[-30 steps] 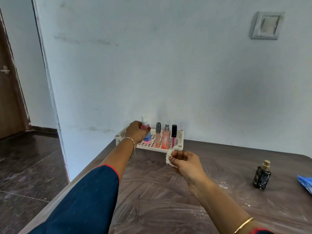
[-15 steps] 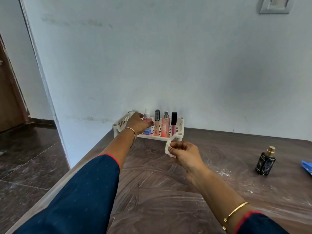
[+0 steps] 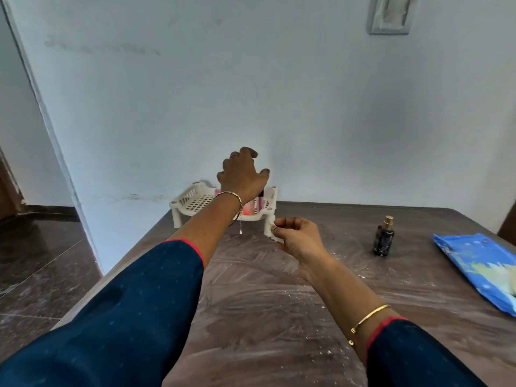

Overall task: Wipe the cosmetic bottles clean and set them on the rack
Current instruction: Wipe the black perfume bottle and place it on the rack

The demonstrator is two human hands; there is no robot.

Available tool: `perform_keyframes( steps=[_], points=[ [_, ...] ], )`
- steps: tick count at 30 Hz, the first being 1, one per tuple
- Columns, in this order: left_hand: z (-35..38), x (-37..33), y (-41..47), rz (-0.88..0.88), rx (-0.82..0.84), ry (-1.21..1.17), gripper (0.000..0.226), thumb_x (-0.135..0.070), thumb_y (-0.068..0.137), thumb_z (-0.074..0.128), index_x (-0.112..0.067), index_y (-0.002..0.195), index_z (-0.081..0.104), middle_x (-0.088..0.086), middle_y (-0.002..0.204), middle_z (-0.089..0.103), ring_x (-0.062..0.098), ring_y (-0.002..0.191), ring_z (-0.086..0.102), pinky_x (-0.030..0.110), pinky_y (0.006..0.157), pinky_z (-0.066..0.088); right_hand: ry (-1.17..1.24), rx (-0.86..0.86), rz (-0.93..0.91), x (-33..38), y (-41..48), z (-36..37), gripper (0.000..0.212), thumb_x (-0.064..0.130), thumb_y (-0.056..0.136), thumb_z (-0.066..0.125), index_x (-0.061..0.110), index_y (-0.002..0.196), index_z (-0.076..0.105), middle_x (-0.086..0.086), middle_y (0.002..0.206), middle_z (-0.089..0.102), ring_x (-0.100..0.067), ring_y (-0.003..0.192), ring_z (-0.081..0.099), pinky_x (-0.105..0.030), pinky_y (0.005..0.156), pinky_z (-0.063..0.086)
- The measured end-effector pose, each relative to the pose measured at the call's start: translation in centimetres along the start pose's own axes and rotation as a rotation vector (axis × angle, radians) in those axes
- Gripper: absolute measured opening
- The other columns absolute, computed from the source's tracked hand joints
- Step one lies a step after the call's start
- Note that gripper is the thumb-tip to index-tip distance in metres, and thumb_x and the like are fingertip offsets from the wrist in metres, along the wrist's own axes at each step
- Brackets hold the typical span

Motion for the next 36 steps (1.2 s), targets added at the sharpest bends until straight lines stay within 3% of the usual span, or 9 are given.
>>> perform_keyframes(
  steps=[4,7,11,19,21,23,25,32,36],
  points=[
    [2.7,-4.6,-2.7,0.068,0.085,-0.086,0.035,-0.033,0.087,0.057,-0.022,0.119,0.051,-0.002,0.118,0.059,0.022,0.118,0.048,0.034,0.093,0.036,-0.007,-0.031,-0.030,1.3,-2.0,-3.1,0.012,-0.001,0.084,0.065,0.011,0.082,0.064,-0.004,0.082,0.066,-0.012,0.074,0.060,-0.023,0.065,0.049],
    [5.7,-7.4,-4.9,0.148,0.191,-0.123,0.028,-0.034,0.088,0.055,-0.025,0.114,0.055,-0.002,0.113,0.062,0.024,0.112,0.052,0.043,0.096,0.043,-0.012,-0.087,-0.046,1.9,-3.1,-6.4,0.013,0.000,0.085,0.064,0.012,0.081,0.063,-0.003,0.079,0.064,-0.012,0.070,0.058,-0.023,0.061,0.046],
    [8.5,-11.1,-7.6,0.239,0.259,-0.120,0.020,-0.036,0.089,0.055,-0.033,0.108,0.059,-0.013,0.104,0.066,0.016,0.104,0.057,0.045,0.094,0.044,-0.005,-0.160,-0.062,2.3,-4.1,-11.2,0.009,0.003,0.085,0.065,0.011,0.085,0.063,-0.003,0.079,0.063,-0.014,0.071,0.055,-0.024,0.061,0.044],
    [12.2,-18.0,-10.6,0.559,0.148,-0.023,0.014,-0.037,0.091,0.057,-0.034,0.098,0.069,-0.015,0.101,0.069,0.007,0.098,0.060,0.041,0.096,0.041,0.050,-0.331,-0.062,1.8,-4.5,-20.4,0.013,0.000,0.085,0.064,0.008,0.095,0.063,-0.004,0.088,0.065,-0.009,0.073,0.059,-0.021,0.064,0.047],
    [14.9,-18.3,-10.3,0.569,0.271,0.041,0.026,-0.024,0.096,0.050,-0.029,0.117,0.064,-0.006,0.118,0.065,0.015,0.112,0.057,0.043,0.097,0.042,0.045,-0.368,-0.058,1.5,-4.3,-22.2,0.013,0.000,0.084,0.064,0.011,0.091,0.063,-0.005,0.088,0.066,-0.009,0.073,0.059,-0.021,0.063,0.047],
    [18.0,-18.0,-10.3,0.575,0.471,0.161,0.043,-0.011,0.097,0.042,-0.023,0.138,0.047,0.004,0.139,0.050,0.024,0.126,0.047,0.044,0.102,0.041,0.051,-0.391,-0.055,1.2,-4.1,-23.6,0.014,-0.001,0.085,0.063,0.013,0.087,0.063,-0.003,0.085,0.065,-0.009,0.072,0.059,-0.021,0.062,0.046],
    [20.0,-17.7,-10.2,0.562,0.588,0.222,0.052,-0.003,0.096,0.040,-0.020,0.145,0.036,0.008,0.145,0.044,0.027,0.130,0.043,0.040,0.105,0.040,0.066,-0.409,-0.050,0.8,-3.8,-24.8,0.016,-0.001,0.085,0.063,0.014,0.085,0.062,-0.003,0.084,0.065,-0.010,0.073,0.059,-0.021,0.063,0.048],
    [21.5,-16.7,-9.1,0.425,0.554,0.002,0.027,-0.010,0.095,0.051,-0.014,0.120,0.061,0.006,0.117,0.067,0.020,0.109,0.061,0.026,0.093,0.045,0.084,-0.467,-0.039,-0.5,-2.4,-27.4,0.023,-0.008,0.077,0.070,0.013,0.083,0.062,-0.005,0.084,0.067,-0.013,0.079,0.064,-0.029,0.081,0.055],
    [21.6,-16.4,-8.9,0.393,0.488,-0.066,0.020,-0.010,0.091,0.058,-0.016,0.109,0.065,0.003,0.109,0.069,0.016,0.103,0.062,0.022,0.084,0.044,0.099,-0.468,-0.042,-0.7,-2.1,-27.3,0.022,-0.009,0.077,0.069,0.011,0.085,0.063,-0.006,0.085,0.067,-0.014,0.080,0.064,-0.027,0.078,0.055]
  ],
)
Point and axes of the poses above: each hand's wrist, its own y-axis towards the middle knuckle, its own z-axis out of the palm, x = y × z, the point moved 7 cm from there along y, towards the middle knuckle
